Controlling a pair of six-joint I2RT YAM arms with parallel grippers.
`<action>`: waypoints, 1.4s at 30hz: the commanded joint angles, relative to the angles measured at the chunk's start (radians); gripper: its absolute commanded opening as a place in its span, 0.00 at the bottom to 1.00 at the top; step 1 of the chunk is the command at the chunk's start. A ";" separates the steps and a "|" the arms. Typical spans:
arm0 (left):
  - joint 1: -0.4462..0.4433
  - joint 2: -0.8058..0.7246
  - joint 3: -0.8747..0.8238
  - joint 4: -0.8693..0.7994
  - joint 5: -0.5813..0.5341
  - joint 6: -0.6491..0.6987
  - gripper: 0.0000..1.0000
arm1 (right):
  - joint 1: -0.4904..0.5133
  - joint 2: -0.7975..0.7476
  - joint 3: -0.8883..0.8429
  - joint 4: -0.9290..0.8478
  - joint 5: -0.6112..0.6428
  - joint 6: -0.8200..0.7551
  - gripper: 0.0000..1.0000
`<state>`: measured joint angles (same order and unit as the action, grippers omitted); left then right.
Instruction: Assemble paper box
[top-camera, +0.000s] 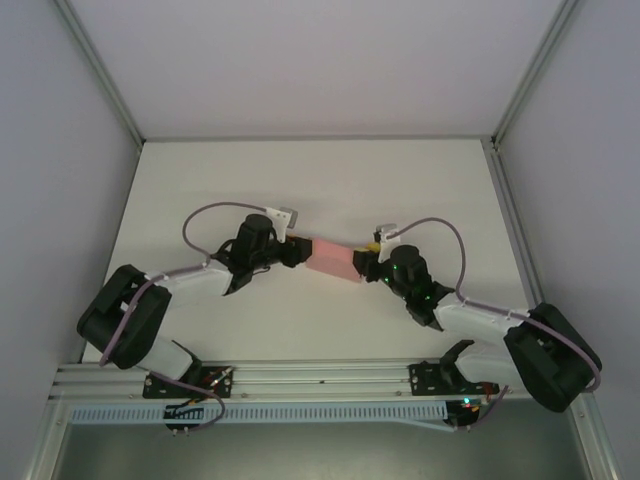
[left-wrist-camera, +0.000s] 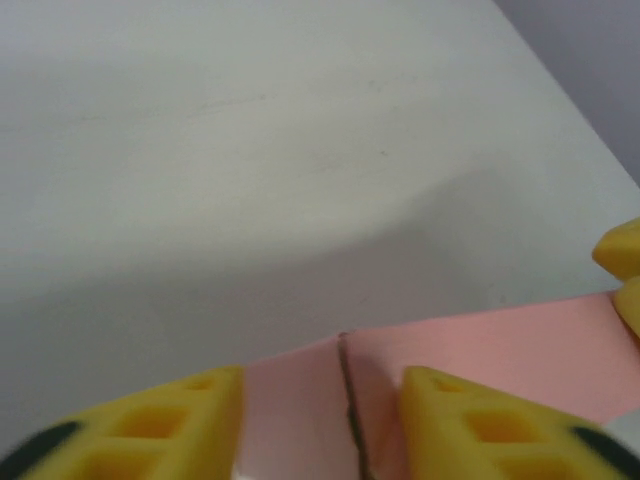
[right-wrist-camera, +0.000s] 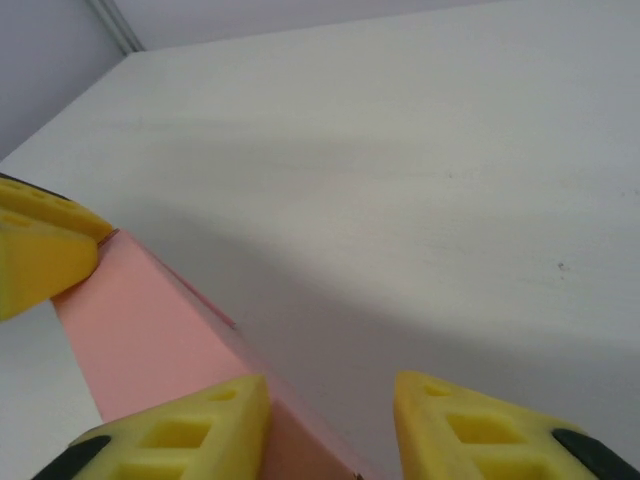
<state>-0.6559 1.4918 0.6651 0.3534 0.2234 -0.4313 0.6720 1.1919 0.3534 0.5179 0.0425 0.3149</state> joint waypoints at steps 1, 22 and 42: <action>-0.020 0.007 0.042 -0.328 -0.055 0.030 0.54 | 0.008 -0.022 0.094 -0.313 0.019 0.000 0.44; 0.090 -0.467 0.196 -0.734 -0.476 -0.056 1.00 | 0.009 0.236 0.742 -1.184 -0.337 -0.843 1.00; 0.101 -0.520 0.127 -0.829 -0.551 -0.060 1.00 | 0.101 0.603 1.031 -1.346 -0.008 -0.950 0.65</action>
<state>-0.5625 0.9642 0.7826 -0.4488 -0.2970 -0.4911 0.7628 1.8175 1.3869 -0.8314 -0.0242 -0.5941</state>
